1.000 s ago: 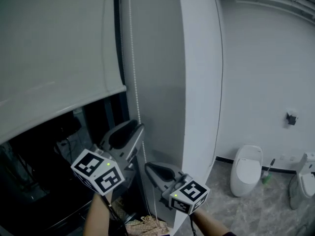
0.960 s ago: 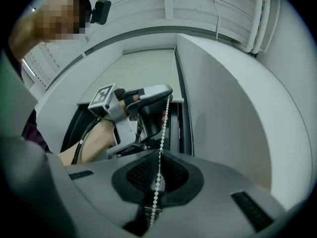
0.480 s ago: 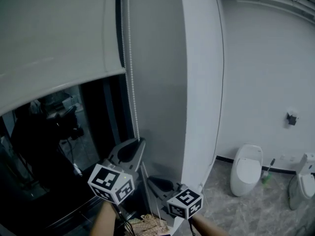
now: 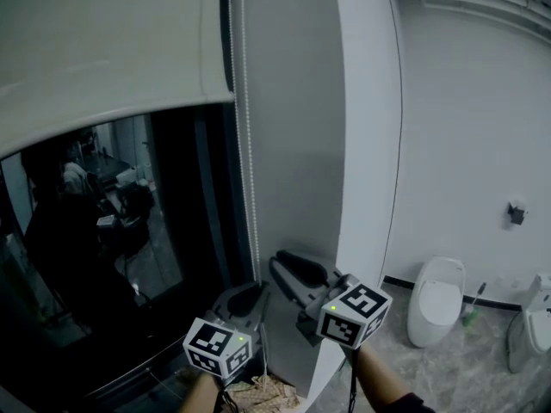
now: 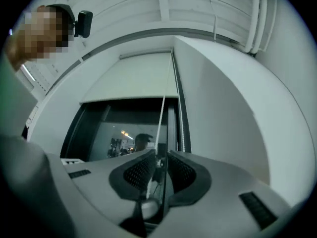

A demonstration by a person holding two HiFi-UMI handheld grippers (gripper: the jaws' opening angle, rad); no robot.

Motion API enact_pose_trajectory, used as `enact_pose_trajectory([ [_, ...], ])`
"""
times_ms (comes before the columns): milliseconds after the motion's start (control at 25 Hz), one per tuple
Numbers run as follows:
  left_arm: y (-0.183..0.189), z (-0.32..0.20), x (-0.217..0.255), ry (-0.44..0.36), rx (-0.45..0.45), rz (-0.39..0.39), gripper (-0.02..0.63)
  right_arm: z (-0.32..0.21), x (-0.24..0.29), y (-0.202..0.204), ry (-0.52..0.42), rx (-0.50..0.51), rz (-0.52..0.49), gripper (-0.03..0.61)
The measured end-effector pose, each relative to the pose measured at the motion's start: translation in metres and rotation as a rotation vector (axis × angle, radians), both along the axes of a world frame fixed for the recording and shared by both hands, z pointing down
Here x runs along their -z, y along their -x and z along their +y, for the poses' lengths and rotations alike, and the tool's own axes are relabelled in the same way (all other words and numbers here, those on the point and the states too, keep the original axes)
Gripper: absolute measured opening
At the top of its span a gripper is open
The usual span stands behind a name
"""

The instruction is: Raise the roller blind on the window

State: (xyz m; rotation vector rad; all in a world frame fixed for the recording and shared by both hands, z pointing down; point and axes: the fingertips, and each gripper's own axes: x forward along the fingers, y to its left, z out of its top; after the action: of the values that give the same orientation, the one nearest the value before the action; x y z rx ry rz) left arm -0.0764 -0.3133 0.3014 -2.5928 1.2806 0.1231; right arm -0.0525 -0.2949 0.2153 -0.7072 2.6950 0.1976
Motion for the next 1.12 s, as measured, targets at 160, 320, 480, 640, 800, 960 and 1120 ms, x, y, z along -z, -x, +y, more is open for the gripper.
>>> enact_pose_trajectory([
  [160, -0.01, 0.002, -0.029, 0.056, -0.018, -0.009, 0.017, 0.002, 0.068, 0.01, -0.084, -0.008, -0.002, 0.084],
  [320, -0.012, 0.004, -0.056, 0.086, -0.026, -0.016, 0.017, -0.001, 0.107, 0.018, -0.13, -0.03, -0.03, 0.083],
  [480, -0.009, 0.004, -0.085, 0.126, -0.036, -0.01, 0.017, -0.007, 0.118, 0.026, -0.145, -0.039, -0.033, 0.083],
  [640, -0.012, 0.01, -0.104, 0.165, -0.048, -0.026, 0.017, -0.009, 0.121, 0.026, -0.137, -0.068, -0.033, 0.081],
  [800, -0.019, 0.015, -0.127, 0.206, -0.068, -0.049, 0.017, -0.007, 0.108, 0.025, -0.121, -0.08, -0.026, 0.033],
  [960, -0.012, 0.016, -0.151, 0.263, -0.071, -0.056, 0.017, 0.006, 0.087, 0.025, -0.149, -0.096, -0.001, 0.017],
  [1120, -0.002, 0.017, -0.145, 0.265, -0.077, 0.009, 0.02, 0.008, 0.063, 0.024, -0.153, -0.106, 0.036, 0.017],
])
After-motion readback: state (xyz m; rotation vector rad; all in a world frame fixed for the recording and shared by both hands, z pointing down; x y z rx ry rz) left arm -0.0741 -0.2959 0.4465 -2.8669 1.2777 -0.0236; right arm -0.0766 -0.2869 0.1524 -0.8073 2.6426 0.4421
